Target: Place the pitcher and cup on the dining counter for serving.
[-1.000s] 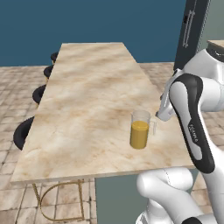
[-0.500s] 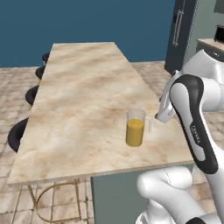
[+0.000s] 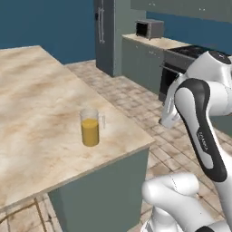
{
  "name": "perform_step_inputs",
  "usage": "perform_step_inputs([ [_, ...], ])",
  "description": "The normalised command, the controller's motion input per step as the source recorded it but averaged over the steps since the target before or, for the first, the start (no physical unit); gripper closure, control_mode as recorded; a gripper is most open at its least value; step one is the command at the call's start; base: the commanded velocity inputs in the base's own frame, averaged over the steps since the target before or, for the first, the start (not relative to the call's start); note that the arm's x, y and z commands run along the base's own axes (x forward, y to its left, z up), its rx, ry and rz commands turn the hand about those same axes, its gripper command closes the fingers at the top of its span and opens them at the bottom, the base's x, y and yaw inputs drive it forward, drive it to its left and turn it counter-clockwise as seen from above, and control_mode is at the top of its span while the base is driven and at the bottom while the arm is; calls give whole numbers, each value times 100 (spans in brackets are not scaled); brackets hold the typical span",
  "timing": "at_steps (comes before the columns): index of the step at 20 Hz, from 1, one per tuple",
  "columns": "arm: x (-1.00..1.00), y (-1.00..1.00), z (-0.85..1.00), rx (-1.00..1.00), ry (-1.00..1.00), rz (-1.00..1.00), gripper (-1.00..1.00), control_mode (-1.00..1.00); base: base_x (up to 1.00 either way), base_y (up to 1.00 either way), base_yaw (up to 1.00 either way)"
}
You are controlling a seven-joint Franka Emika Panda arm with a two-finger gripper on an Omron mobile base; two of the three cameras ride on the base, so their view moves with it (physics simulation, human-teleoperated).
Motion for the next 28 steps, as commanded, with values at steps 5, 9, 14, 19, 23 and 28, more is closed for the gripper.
perform_step_inputs([
  [5,0,0,0,0,0,0,-100,100,-35,-3,-80],
  [9,0,0,0,0,0,0,-100,100,-6,-16,-83],
  [14,0,0,0,0,0,0,-100,100,0,-20,-83],
  [19,0,0,0,0,0,0,-100,100,5,-4,-77],
  [23,0,0,0,0,0,0,-100,100,33,0,-63],
  [28,0,0,0,0,0,0,-100,100,55,0,-44],
])
